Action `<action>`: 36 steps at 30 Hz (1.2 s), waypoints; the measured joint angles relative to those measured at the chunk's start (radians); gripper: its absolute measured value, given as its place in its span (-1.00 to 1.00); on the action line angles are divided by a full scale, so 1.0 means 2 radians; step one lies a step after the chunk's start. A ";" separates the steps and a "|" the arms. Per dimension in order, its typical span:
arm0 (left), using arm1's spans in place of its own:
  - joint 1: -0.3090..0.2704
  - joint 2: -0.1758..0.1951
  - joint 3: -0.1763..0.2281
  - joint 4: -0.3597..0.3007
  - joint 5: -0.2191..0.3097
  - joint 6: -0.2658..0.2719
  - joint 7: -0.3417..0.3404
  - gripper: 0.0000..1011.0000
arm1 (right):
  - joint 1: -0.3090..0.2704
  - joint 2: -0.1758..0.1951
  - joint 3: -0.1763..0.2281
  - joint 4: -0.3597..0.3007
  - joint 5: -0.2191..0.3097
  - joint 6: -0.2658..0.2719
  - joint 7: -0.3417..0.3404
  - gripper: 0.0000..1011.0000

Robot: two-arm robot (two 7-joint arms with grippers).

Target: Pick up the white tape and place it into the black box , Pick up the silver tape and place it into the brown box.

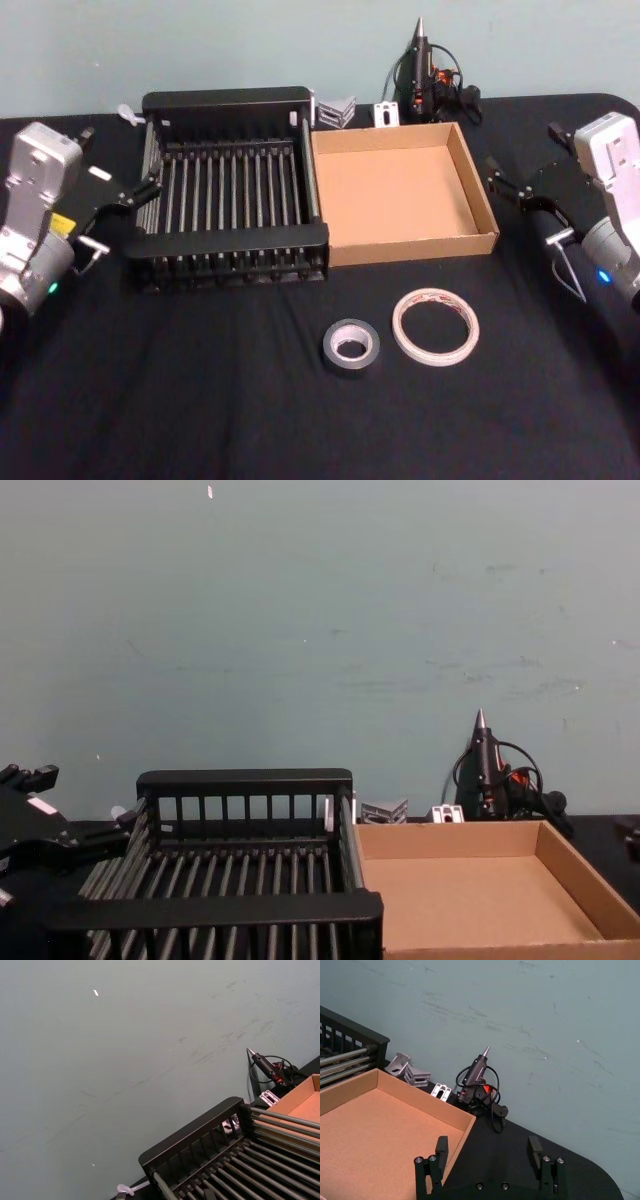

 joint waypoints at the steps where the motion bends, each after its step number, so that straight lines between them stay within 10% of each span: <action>1: 0.000 0.000 0.000 0.000 0.000 0.000 0.000 0.98 | 0.000 0.000 0.000 0.000 0.000 0.000 0.000 0.98; 36: 0.000 0.000 0.000 0.000 0.000 0.000 0.000 0.98 | 0.000 0.000 0.000 0.000 0.000 0.000 0.000 0.98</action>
